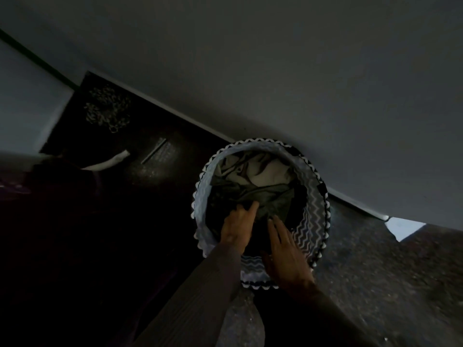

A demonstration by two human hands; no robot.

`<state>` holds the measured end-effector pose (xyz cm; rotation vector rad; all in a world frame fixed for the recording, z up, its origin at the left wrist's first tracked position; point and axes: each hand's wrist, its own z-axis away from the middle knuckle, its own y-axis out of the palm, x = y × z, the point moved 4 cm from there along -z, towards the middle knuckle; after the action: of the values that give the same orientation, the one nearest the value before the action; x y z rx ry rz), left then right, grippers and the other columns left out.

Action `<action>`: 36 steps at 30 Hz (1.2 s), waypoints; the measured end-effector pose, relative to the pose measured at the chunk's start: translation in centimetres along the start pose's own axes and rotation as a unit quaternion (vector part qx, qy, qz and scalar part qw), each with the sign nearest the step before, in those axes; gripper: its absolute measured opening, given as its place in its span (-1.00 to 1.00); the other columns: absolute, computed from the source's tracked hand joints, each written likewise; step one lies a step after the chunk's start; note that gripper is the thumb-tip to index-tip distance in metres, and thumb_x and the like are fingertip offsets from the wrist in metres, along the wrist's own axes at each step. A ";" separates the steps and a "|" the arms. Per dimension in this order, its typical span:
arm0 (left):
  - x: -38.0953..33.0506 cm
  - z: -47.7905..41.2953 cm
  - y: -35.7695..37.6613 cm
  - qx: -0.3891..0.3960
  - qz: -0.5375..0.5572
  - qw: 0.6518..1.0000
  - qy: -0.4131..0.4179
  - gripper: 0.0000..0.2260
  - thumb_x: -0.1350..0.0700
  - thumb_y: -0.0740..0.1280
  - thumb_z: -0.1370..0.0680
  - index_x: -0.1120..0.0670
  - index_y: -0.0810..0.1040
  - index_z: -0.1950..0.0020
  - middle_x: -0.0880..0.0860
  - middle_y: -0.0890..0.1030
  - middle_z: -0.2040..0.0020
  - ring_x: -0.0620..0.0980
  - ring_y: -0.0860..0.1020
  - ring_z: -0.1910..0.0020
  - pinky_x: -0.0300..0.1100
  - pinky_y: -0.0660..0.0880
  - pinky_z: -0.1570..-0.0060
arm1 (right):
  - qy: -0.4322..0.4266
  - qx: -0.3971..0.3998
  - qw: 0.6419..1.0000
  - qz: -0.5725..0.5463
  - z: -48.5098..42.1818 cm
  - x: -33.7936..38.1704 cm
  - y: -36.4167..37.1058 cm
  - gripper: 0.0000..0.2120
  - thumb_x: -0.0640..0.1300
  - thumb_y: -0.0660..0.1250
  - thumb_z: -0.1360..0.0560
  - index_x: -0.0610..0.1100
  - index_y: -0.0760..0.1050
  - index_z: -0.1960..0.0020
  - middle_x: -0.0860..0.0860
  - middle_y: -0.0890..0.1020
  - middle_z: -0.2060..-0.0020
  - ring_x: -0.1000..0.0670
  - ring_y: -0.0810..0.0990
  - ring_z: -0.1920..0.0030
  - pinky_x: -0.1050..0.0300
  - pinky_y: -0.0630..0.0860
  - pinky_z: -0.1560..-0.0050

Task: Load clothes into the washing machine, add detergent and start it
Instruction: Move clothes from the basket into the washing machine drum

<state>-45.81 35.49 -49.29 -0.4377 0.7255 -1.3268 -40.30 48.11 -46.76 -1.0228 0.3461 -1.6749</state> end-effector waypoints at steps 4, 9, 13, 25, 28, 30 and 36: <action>1.3 1.5 -0.9 0.006 0.158 0.986 -0.049 -0.56 0.22 0.24 -0.56 0.01 0.33 -0.44 0.24 0.52 -0.26 0.27 0.49 -0.26 0.08 0.47 -0.25 | -0.006 0.005 1.000 -0.009 1.1 0.2 -1.1 -0.23 -0.08 0.30 -0.53 -0.22 -0.02 -0.59 -0.15 0.02 -0.58 -0.12 0.06 -0.58 0.03 0.16 -0.51; 1.1 5.6 -3.1 -0.011 0.518 0.844 -0.138 -0.63 0.25 0.27 -0.49 0.00 0.53 -0.27 0.13 0.54 -0.30 0.19 0.46 -0.31 0.00 0.43 -0.31 | -0.029 -0.007 0.998 -0.057 2.8 2.2 -4.1 -0.09 0.08 0.36 -0.50 -0.17 -0.13 -0.60 -0.13 0.01 -0.58 -0.15 0.08 -0.56 -0.01 0.21 -0.48; -1.8 10.3 -7.3 0.001 0.691 0.708 -0.148 -0.74 0.41 0.25 -0.46 0.29 0.59 -0.11 0.14 0.60 -0.06 0.14 0.52 -0.10 -0.15 0.43 -0.02 | -0.046 -0.024 0.985 -0.163 4.7 4.9 -7.6 0.06 0.16 0.46 -0.34 -0.08 -0.10 -0.60 -0.09 0.10 -0.56 -0.09 0.23 -0.50 -0.05 0.35 -0.41; -3.3 22.2 -15.7 -0.065 0.736 0.670 -0.065 -0.43 -0.25 0.44 -0.39 -0.25 0.36 -0.36 -0.19 0.51 -0.29 -0.14 0.49 -0.29 -0.03 0.46 -0.30 | -0.044 -0.249 0.860 -0.443 12.5 12.1 -19.2 -0.49 -0.33 0.45 -0.45 0.04 0.46 -0.30 0.15 0.61 -0.18 0.16 0.56 -0.22 0.14 0.50 -0.25; -3.1 24.3 -15.7 -0.005 0.787 0.609 -0.099 -0.15 -0.51 0.41 -0.18 -0.29 0.33 -0.42 -0.13 0.47 -0.40 0.00 0.45 -0.36 0.26 0.38 -0.33 | -0.028 -0.187 0.806 -0.561 13.8 14.7 -20.7 -0.45 -0.23 0.54 -0.40 -0.10 0.48 -0.35 -0.04 0.62 -0.23 -0.06 0.58 -0.25 -0.16 0.48 -0.31; -3.3 24.8 -15.9 0.020 0.839 0.534 -0.101 -0.12 -0.54 0.37 -0.20 -0.15 0.43 -0.43 0.02 0.52 -0.39 0.07 0.51 -0.33 0.19 0.41 -0.34 | -0.008 -0.135 0.766 -0.628 14.3 16.2 -21.3 -0.51 -0.16 0.57 -0.36 -0.10 0.55 -0.26 -0.05 0.67 -0.15 -0.08 0.64 -0.17 -0.15 0.54 -0.23; -4.0 29.9 -21.0 -0.006 0.920 0.391 0.005 -0.09 -0.45 0.36 -0.29 0.10 0.42 -0.46 0.19 0.48 -0.40 0.15 0.44 -0.41 0.10 0.24 -0.49 | -0.089 -0.115 0.858 -0.492 17.5 19.8 -22.8 -0.62 0.02 0.50 -0.37 -0.05 0.59 -0.15 0.01 0.66 -0.10 0.08 0.61 -0.16 0.14 0.47 -0.29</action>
<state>-40.34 31.65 -13.18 0.4735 0.6719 0.8877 -42.22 43.36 -12.22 -1.6924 -0.1627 -2.4430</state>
